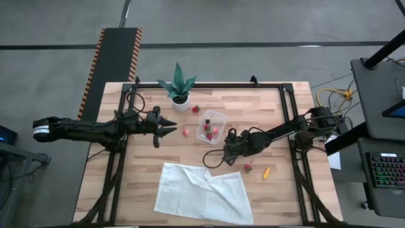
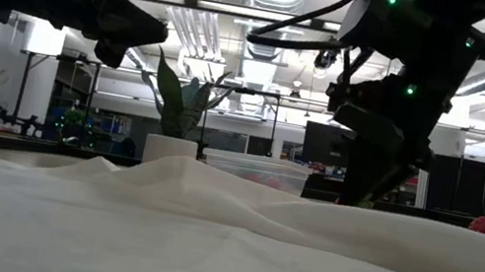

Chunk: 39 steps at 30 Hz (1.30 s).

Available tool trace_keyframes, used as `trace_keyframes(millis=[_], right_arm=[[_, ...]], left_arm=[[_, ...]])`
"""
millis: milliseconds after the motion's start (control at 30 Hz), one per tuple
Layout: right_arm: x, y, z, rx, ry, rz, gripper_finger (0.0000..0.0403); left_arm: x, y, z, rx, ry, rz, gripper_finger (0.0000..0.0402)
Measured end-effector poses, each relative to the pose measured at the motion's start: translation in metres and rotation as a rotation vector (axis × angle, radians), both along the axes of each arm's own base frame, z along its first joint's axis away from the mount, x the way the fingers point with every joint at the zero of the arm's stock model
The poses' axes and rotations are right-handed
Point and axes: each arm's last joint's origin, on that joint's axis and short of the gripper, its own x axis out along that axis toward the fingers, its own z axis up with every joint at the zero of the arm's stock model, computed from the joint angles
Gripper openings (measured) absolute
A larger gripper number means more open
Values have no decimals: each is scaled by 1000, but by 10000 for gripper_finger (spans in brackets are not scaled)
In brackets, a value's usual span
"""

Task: Pick and placing Produce into tupperware
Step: Put the red strawberry into the transparent bin

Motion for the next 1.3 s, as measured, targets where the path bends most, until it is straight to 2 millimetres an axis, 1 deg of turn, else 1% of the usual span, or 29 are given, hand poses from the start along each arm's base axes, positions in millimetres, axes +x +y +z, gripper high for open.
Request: trace_keyframes(millis=[233,467,733,1000,1100,1300], right_arm=[[0,0,0,0,0,4,170],[0,0,0,-4,1,13,127],[0,0,1,-7,4,25,94],[0,1,0,11,14,42,47],[0,1,0,10,14,44,39],[0,1,1,7,19,57,38]], left_arm=[[0,0,0,0,0,0,89],[0,0,0,0,0,0,89],[0,0,0,0,0,0,89],[0,0,0,-1,1,0,89],[0,0,0,-1,1,-1,89],[0,0,0,-1,1,-1,89]])
